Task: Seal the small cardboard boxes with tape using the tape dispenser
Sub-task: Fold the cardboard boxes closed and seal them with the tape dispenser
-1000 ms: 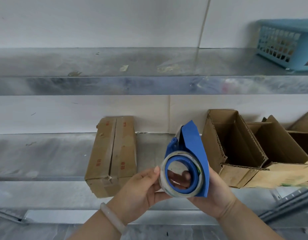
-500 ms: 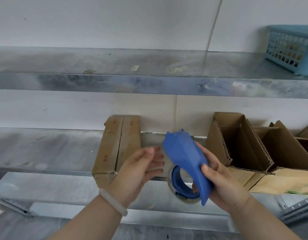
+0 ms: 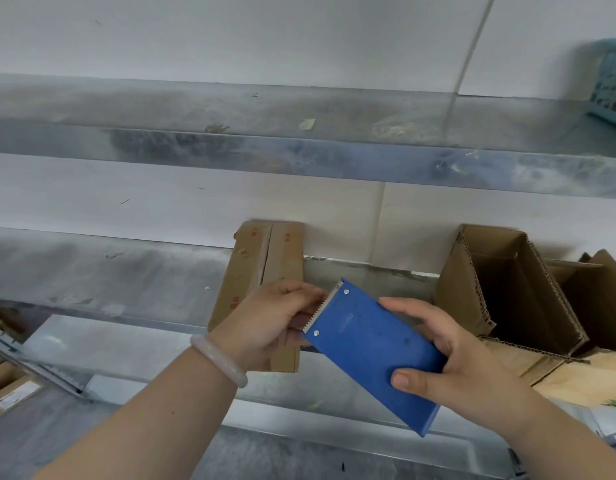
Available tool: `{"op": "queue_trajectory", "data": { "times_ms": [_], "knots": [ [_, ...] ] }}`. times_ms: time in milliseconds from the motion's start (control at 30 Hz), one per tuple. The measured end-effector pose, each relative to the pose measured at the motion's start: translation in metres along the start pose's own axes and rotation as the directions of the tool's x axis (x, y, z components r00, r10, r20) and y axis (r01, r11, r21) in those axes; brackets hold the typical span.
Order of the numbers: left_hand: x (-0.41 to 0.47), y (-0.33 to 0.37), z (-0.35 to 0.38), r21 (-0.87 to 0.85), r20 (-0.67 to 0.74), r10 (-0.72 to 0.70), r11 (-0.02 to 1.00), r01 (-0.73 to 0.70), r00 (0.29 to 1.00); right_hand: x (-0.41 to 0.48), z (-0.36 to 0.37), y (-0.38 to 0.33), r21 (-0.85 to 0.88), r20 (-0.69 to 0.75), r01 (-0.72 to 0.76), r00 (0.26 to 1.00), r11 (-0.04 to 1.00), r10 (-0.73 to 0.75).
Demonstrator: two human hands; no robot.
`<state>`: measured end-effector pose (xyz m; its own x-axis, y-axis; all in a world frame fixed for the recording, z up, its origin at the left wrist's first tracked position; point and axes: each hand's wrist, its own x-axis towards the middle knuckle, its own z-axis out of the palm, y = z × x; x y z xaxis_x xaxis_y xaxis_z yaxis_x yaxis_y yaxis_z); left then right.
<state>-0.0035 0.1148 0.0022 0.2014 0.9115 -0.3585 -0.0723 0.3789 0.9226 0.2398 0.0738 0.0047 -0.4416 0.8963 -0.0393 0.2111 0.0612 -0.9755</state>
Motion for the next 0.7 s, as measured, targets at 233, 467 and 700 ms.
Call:
{"op": "queue_trajectory", "data": {
  "times_ms": [233,467,700],
  "knots": [
    [-0.006,0.001,-0.01,0.05,0.122,-0.017,0.999,0.011,0.992,0.003,0.0,-0.001,-0.01,0.025,0.022,0.999,1.0,-0.021],
    [-0.004,-0.004,-0.012,0.23,0.056,0.015,0.973,-0.027,0.998,0.002,0.003,-0.002,-0.011,0.054,0.045,0.998,0.999,-0.045],
    [-0.009,0.001,-0.002,0.536,-0.035,0.22,0.827,-0.167,0.975,0.002,0.001,-0.004,-0.086,0.099,0.092,0.992,0.992,-0.083]
  ]
}}
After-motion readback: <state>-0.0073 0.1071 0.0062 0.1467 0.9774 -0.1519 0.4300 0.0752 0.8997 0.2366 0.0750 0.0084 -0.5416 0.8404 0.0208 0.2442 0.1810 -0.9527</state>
